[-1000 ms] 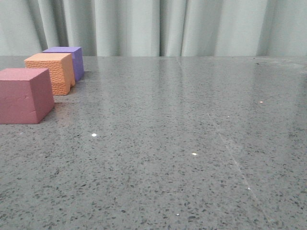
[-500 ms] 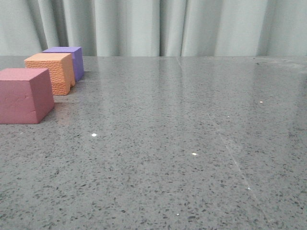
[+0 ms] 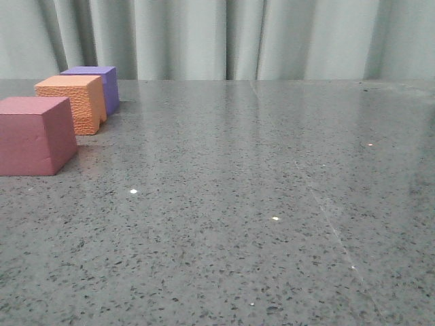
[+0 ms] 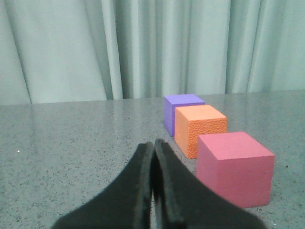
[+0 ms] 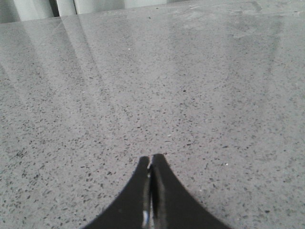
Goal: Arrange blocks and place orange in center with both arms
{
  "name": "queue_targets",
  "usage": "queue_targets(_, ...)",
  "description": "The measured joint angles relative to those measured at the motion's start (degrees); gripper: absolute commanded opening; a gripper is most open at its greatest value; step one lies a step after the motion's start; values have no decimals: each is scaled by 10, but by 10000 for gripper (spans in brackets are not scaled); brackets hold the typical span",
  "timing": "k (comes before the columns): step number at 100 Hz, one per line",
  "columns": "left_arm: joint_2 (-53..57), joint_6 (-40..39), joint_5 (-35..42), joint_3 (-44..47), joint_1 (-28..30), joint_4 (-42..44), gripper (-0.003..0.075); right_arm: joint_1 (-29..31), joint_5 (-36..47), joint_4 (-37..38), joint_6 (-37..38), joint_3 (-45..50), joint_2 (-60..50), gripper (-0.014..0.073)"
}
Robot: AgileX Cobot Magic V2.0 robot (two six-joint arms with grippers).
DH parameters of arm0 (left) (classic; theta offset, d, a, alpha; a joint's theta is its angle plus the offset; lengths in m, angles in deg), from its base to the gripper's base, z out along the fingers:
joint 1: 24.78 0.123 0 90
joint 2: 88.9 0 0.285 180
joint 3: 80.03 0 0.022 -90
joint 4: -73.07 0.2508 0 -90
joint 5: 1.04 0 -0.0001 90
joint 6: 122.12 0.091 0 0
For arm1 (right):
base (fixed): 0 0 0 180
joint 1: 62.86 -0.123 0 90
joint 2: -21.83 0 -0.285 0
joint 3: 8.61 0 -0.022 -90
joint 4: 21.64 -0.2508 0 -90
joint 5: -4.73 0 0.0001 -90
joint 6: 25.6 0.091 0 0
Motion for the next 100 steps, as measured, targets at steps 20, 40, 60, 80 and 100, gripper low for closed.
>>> queue_targets(20, 26, 0, 1, 0, 0, -8, -19, 0, 0, 0, 0, 0, 0, -66)
queue_targets(40, 26, 0, 1, 0, 0, -18, -19, 0, 0, 0, 0, 0, 0, -66)
queue_targets(60, 26, 0, 1, 0, 0, -19, -19, 0, 0, 0, 0, 0, 0, -66)
queue_targets(80, 26, 0, 1, 0, 0, -20, -19, 0, 0, 0, 0, 0, 0, -66)
queue_targets(100, 26, 0, 1, 0, 0, -20, -19, 0, 0, 0, 0, 0, 0, -66)
